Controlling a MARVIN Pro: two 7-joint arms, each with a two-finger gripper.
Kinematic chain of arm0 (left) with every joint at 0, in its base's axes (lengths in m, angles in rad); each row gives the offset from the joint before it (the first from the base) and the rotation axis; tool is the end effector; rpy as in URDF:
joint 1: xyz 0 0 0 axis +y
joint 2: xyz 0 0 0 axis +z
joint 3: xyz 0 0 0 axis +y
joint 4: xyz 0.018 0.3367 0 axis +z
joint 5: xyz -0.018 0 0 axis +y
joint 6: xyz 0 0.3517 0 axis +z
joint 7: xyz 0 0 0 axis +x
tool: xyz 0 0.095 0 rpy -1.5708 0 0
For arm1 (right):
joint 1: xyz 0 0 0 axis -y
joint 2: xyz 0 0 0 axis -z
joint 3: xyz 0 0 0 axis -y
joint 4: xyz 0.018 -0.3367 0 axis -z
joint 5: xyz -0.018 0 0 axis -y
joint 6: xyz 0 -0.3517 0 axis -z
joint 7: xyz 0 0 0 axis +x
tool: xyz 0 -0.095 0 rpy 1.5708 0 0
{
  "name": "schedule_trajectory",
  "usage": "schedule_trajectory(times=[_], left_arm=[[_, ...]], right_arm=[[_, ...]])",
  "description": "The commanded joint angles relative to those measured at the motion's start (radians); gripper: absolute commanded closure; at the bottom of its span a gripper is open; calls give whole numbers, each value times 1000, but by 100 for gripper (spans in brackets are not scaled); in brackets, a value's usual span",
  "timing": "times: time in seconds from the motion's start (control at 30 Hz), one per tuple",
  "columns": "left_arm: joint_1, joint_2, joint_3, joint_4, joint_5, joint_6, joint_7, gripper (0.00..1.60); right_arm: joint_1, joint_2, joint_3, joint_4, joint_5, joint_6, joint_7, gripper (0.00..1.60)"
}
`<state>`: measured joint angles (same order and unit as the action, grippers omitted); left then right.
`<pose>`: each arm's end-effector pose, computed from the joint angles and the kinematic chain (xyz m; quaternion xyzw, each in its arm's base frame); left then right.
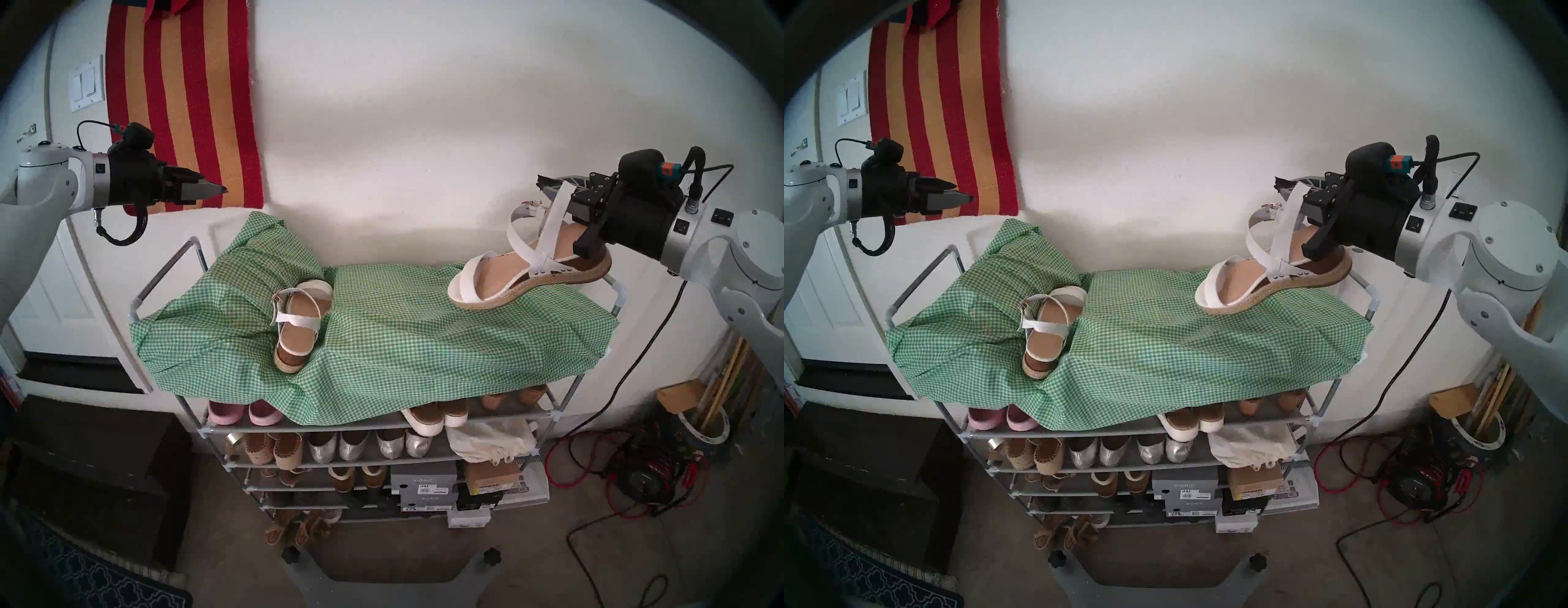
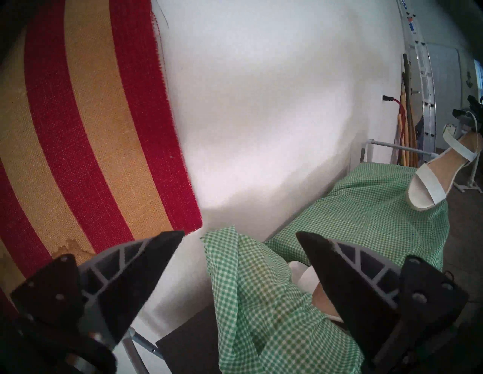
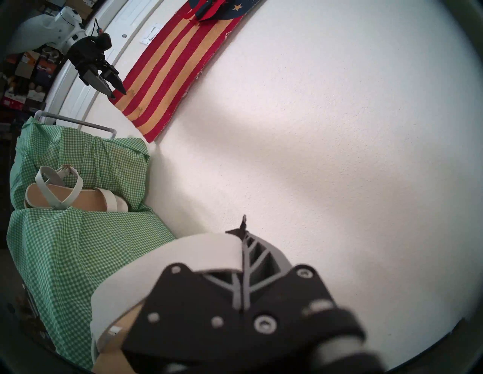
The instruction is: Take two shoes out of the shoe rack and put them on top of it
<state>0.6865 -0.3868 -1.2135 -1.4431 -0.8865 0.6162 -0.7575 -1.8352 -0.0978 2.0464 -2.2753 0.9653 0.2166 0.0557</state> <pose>0.5014 0.2718 0.0696 0.7400 -0.2827 0.5969 0.1272 0.3668 -0.0828 0.0517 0.5711 0.4074 0.7123 0.0237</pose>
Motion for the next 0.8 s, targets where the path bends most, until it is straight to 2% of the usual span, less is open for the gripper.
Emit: schedule_trajectory(times=[0.0, 0.77], left_arm=[[7, -30, -26, 4, -28, -22, 36, 0], [62, -98, -97, 13, -100, -103, 163, 0]], right_arm=[[20, -2, 0, -3, 8, -16, -9, 160], [35, -2, -26, -1, 33, -15, -9, 160]])
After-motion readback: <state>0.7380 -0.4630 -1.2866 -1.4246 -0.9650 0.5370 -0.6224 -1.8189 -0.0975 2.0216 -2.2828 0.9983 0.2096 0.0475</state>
